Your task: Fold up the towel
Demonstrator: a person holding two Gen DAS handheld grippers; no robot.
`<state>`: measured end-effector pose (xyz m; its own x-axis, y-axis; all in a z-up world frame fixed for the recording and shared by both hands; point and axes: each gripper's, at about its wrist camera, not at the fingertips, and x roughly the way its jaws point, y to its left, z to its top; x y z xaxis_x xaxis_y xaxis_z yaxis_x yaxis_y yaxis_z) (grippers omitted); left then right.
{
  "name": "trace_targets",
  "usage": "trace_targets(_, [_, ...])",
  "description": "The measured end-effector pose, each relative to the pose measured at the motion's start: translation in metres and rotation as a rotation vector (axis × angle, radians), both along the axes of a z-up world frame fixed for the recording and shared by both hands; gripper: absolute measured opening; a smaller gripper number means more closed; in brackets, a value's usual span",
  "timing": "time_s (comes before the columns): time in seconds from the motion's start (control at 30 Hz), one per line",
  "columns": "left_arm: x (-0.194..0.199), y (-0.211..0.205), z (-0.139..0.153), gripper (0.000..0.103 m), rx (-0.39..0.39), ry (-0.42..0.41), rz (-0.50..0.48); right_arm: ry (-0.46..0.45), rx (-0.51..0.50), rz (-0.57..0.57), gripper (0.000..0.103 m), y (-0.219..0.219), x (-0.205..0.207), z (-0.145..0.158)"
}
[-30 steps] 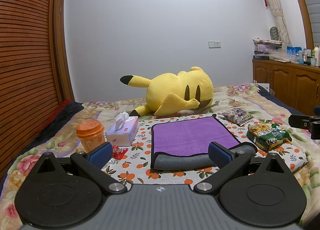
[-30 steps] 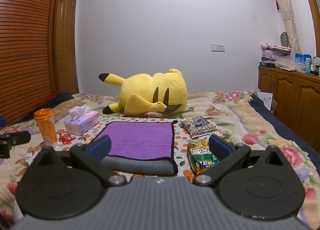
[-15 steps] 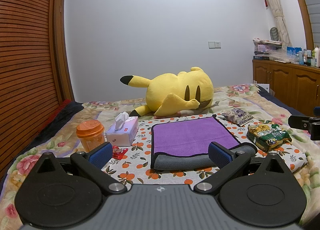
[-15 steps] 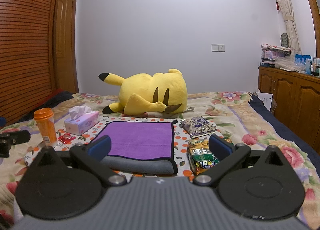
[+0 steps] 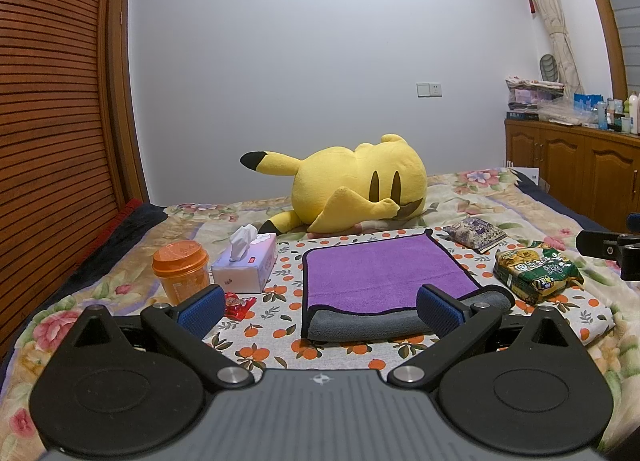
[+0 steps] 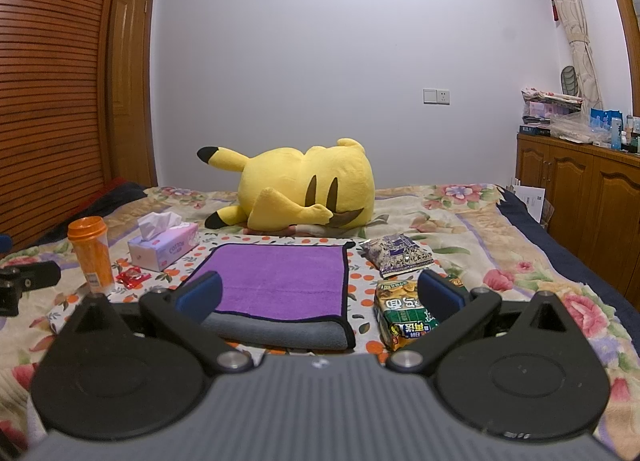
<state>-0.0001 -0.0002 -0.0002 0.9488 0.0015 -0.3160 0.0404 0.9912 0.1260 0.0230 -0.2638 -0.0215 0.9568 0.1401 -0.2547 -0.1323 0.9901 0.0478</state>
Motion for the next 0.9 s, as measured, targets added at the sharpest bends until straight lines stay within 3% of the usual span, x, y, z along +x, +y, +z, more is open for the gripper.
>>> trace_targets(0.4, [0.0,0.0,0.0,0.103,0.002,0.004,-0.001,0.002,-0.001,0.001,0.103,0.005,0.0,0.001])
trace_targets(0.9, [0.018,-0.002,-0.009,0.103,0.005,0.089,-0.02,0.058,-0.024,0.018,0.103,0.017,0.015,-0.005])
